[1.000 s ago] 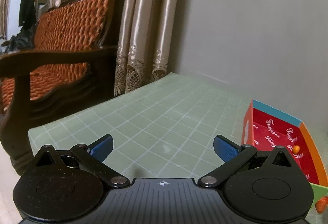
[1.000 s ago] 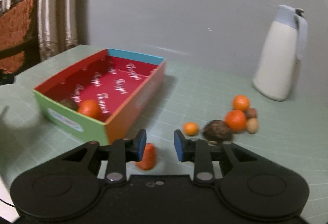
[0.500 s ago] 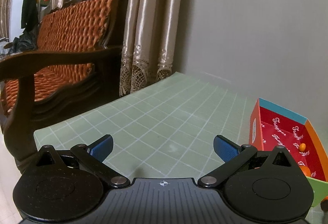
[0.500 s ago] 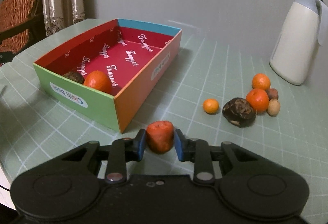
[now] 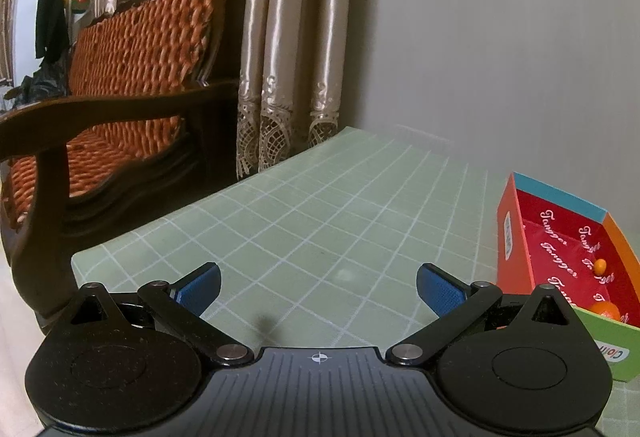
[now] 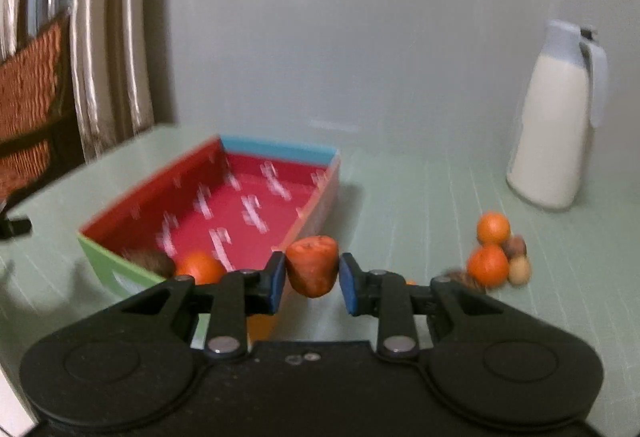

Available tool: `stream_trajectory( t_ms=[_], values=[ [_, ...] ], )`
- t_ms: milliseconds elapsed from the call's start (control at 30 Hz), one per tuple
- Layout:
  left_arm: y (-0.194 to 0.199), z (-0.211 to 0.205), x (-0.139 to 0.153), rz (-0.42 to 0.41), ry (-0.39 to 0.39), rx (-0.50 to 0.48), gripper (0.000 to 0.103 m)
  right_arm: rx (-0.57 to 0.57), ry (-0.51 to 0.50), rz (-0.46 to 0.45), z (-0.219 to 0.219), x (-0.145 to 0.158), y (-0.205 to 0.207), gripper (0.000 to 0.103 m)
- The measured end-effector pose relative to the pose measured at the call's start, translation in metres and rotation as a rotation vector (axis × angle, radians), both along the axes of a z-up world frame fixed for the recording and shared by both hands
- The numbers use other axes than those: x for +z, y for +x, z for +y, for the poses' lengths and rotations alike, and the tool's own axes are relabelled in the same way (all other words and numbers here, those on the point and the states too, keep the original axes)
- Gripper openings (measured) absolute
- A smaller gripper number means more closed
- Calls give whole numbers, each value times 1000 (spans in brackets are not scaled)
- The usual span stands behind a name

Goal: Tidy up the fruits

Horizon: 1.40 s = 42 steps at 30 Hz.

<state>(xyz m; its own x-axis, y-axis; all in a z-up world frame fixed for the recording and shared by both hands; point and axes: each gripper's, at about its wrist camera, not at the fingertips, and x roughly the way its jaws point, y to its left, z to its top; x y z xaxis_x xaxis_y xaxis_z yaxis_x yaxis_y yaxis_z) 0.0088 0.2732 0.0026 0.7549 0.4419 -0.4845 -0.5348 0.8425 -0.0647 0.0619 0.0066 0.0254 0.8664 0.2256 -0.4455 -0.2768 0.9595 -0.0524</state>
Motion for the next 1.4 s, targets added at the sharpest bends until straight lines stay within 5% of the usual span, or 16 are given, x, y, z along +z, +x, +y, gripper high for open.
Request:
stream_trajectory(
  t_ms=[500, 700, 1400],
  values=[
    [-3, 7, -4, 22, 11, 1, 103, 66, 25, -9, 45, -6, 15, 30],
    [0, -2, -2, 14, 14, -16, 103, 57, 11, -44, 45, -6, 9, 60],
    [27, -133, 17, -72, 26, -308, 103, -246, 14, -133, -98, 14, -14, 69]
  ],
)
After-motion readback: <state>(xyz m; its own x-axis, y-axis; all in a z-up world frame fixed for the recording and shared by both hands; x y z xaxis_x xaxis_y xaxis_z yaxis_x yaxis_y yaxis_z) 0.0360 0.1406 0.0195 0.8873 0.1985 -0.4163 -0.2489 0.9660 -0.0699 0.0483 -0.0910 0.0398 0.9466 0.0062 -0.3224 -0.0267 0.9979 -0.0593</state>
